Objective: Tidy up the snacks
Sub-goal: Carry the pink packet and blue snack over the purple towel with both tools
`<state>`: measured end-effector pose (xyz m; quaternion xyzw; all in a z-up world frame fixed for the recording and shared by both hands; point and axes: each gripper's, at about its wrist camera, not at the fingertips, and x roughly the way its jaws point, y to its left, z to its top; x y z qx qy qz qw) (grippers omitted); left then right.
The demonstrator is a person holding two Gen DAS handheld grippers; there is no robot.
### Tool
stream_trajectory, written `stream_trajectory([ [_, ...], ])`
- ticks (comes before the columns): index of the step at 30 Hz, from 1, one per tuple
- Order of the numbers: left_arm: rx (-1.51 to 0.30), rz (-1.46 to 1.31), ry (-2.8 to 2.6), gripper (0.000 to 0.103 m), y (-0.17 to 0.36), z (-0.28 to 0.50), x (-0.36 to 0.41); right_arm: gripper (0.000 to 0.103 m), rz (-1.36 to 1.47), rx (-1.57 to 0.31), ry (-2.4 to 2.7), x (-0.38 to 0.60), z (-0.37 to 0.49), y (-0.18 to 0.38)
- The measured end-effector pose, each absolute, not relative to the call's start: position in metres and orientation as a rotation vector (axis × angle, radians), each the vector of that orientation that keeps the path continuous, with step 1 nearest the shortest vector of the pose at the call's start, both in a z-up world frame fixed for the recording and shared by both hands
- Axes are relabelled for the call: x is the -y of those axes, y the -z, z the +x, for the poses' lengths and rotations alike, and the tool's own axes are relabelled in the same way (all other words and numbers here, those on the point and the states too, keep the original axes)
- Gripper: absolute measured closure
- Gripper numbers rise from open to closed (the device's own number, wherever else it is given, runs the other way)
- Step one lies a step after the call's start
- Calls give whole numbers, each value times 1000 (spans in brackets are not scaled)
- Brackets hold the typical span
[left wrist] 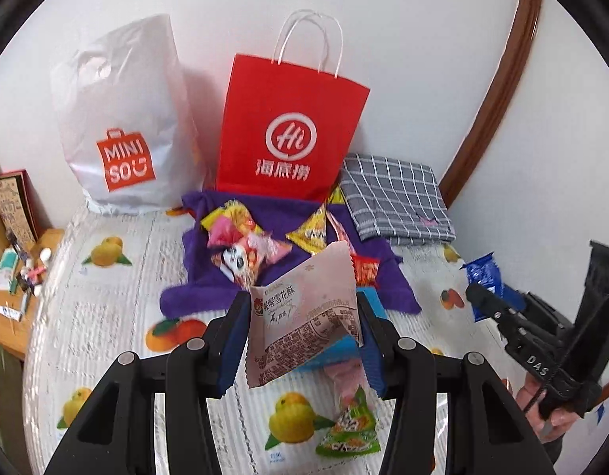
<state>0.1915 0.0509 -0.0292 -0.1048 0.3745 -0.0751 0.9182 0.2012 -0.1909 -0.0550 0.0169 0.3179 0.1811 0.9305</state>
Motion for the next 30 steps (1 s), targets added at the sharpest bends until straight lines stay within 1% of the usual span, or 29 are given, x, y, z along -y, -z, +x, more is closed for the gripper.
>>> stream_trajectory([
  [4,-753,-209,165,55,17,200,-50,64,25,-618,-383,183,209,31],
  [11,-748,-196,156,55,6,223,-49,64,29,-596,-388,174,229,6],
  [19,-748,-250,133,55,5,255,-60,64,73,-629,-383,167,267,0],
  [24,-744,-229,72,55,3,277,-65,64,96,-678,-398,157,298,4],
  [30,-739,-248,54,55,1,305,-75,64,105,-681,-413,149,328,0],
])
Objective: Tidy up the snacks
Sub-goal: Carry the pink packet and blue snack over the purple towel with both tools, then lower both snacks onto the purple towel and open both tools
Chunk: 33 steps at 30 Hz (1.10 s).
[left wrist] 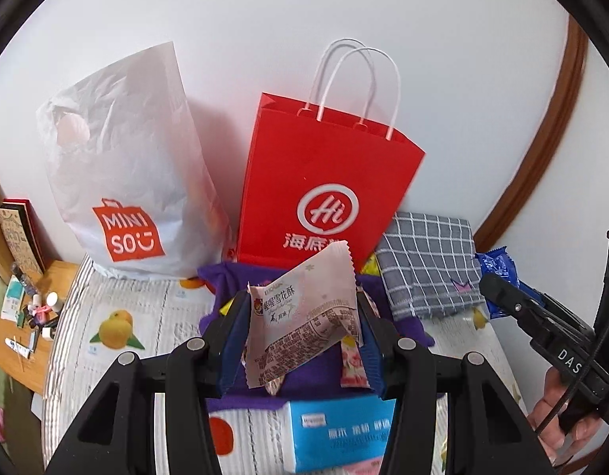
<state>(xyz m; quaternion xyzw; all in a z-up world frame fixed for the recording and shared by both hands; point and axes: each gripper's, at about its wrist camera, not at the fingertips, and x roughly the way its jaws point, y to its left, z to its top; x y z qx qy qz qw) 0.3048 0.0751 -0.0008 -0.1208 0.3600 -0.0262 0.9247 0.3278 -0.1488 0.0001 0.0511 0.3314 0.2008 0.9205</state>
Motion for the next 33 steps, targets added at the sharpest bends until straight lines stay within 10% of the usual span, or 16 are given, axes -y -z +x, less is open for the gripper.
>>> stream_trajectory([
  [33,-944,-241,108,55,80,398,-86,63,-122,-1143,-475,117,425,178],
])
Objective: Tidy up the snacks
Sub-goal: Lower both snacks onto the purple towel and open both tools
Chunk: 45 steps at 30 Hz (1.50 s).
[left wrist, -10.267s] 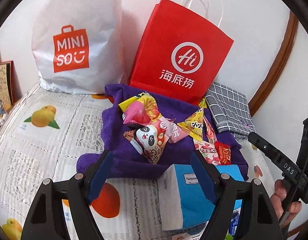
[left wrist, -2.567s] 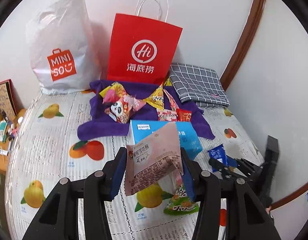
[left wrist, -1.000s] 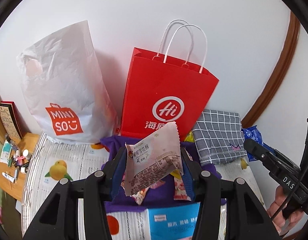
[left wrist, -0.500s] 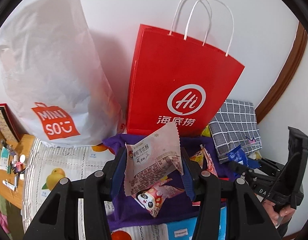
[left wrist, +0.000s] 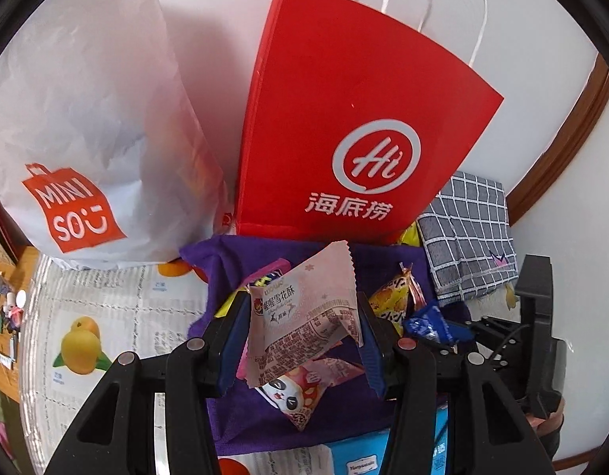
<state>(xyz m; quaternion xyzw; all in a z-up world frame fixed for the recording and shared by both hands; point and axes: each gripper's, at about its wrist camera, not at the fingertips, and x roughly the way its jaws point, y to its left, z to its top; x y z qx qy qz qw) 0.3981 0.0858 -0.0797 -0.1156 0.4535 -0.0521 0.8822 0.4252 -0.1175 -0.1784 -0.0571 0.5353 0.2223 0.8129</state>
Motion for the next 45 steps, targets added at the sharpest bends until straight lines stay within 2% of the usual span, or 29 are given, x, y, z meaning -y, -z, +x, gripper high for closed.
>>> stream_trajectory([
  [9,-1001,-211,121,55,95,403,-74,62,-129,-1170,-461,119,430,187],
  [11,-1014,-209,116,55,102,406,-73,55,-125,-1161,-453,121,430,182],
  [12,-1024,-205,111,55,106,408,-73,48,-120,-1151,-451,123,430,178],
  [14,-1045,-201,103,55,114,411,-72,44,-101,-1125,-455,127,428,168],
  [26,-1122,-176,90,55,147,423,-61,40,-39,-1008,-427,145,416,121],
  [34,-1138,-169,102,55,156,424,-55,39,-24,-992,-429,146,413,115],
  [37,-1138,-175,103,55,157,424,-57,31,-23,-1008,-409,143,414,117],
  [45,-1141,-174,98,55,157,424,-59,31,-70,-1018,-397,137,415,122],
])
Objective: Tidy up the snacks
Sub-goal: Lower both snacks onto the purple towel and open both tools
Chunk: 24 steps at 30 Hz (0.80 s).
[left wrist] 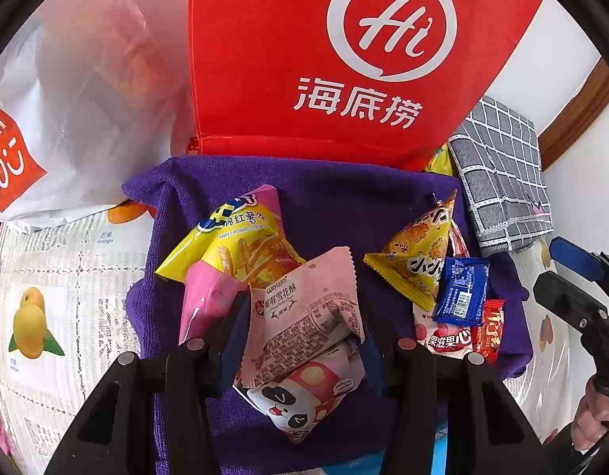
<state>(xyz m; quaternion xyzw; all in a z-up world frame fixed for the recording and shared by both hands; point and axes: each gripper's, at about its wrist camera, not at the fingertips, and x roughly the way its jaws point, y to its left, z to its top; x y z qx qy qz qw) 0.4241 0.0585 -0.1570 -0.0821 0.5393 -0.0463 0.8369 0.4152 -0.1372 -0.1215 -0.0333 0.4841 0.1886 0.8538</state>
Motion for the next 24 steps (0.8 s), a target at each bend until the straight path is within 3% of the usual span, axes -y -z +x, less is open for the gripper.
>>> stream_trajectory([
  [14,-1148,-171,109,52,157,426,-57,31,-19,-916,-269,150,417,118],
  [20,-1152,-182,122,31,152,428,-58,30,-50,-935,-279,144,418,119],
  [24,-1097,-162,112,26,138,423,-58,30,-47,-930,-321,138,415,122],
])
